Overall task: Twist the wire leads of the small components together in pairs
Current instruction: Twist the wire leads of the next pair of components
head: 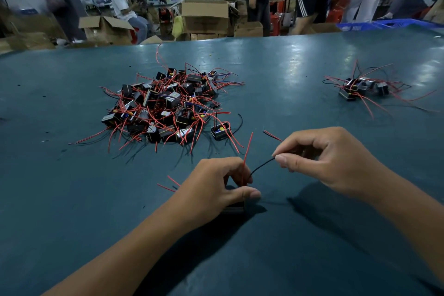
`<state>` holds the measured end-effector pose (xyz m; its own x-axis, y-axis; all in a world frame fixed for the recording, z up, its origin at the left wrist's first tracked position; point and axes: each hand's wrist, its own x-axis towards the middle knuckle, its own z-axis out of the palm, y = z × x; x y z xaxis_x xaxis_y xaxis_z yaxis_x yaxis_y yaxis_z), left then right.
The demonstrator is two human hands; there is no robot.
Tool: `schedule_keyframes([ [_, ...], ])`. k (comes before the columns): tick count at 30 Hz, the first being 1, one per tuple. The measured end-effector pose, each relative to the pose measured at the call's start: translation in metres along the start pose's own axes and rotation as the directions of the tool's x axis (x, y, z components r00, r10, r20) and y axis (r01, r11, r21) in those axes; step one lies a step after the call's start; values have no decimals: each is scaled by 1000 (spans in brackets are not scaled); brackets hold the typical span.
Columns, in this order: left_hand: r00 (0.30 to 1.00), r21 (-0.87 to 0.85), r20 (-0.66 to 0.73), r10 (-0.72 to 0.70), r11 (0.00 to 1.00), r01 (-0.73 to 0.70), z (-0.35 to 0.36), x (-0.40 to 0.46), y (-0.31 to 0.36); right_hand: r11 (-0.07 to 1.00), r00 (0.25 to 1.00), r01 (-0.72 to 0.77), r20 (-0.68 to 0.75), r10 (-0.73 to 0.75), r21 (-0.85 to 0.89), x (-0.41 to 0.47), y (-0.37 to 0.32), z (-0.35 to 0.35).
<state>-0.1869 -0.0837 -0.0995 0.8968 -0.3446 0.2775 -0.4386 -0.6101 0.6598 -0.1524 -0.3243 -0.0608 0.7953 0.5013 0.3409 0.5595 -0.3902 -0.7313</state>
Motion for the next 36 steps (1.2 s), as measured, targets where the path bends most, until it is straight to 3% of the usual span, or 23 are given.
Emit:
schedule_keyframes([
  [8,998,50,-65,14,999,-10,-1,2,-6,1000,995,7,-99,-10,-26,1,3,-5],
  [18,995,-350,-83,-64,936,31,4,2,4,999,994,40,-97,-42,-28,0,2,7],
  [24,995,-366,-68,-79,929,49,4,2,4,994,995,81,-57,-85,-68,0,2,4],
  [29,992,-332,-95,-82,942,46,3,1,2,982,993,114,1,-115,-153,2,0,0],
  [36,991,-353,-106,-82,935,40,1,1,2,869,963,231,-23,-267,-437,-7,-5,7],
])
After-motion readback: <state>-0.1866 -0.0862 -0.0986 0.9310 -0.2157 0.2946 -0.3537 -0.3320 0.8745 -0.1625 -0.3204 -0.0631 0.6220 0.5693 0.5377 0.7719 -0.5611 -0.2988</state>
